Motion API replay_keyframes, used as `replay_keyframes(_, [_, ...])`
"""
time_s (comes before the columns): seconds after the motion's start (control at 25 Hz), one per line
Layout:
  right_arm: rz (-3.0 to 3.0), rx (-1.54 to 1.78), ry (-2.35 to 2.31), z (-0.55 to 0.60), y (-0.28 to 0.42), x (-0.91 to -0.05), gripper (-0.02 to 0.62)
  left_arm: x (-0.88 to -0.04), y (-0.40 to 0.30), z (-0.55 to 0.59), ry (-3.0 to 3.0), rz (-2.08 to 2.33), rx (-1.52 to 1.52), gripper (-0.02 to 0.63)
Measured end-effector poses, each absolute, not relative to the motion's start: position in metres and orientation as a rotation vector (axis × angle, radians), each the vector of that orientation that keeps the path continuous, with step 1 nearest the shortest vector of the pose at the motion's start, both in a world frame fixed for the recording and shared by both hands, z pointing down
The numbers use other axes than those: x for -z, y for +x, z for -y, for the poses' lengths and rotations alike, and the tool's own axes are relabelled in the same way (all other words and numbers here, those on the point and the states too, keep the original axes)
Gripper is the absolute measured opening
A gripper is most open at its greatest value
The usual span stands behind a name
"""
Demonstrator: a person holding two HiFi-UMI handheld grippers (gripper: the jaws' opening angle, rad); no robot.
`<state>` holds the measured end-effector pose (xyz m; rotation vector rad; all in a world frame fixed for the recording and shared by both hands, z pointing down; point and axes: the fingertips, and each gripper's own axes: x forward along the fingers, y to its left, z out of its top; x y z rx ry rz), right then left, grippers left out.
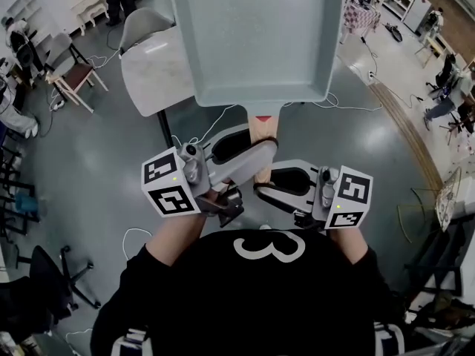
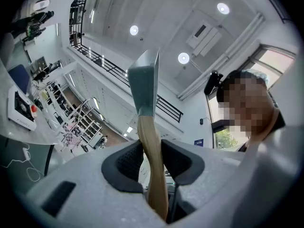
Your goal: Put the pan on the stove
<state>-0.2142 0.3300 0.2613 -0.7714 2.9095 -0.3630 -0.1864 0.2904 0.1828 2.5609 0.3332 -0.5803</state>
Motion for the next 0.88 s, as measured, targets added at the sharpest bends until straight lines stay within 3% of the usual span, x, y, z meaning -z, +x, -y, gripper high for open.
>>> replay_keyframes(0.2, [-2.893, 0.339, -0.802, -0.335, -0.207, -0.245, 0.086, -0.167, -0.179, -0.294, 2.550, -0.344, 0.581, 0.127])
replay_keyframes(0.52, [-2.889, 0.296, -0.860, -0.375, -0.288, -0.256, 0.086, -0.177, -0.260, -0.336, 2.563, -0.372, 0.585, 0.128])
replay_keyframes(0.88, [-2.852, 0.309, -0.859, -0.379, -0.280, -0.253, 0.086, -0.176, -0.255, -0.335, 2.546, -0.351, 0.605, 0.132])
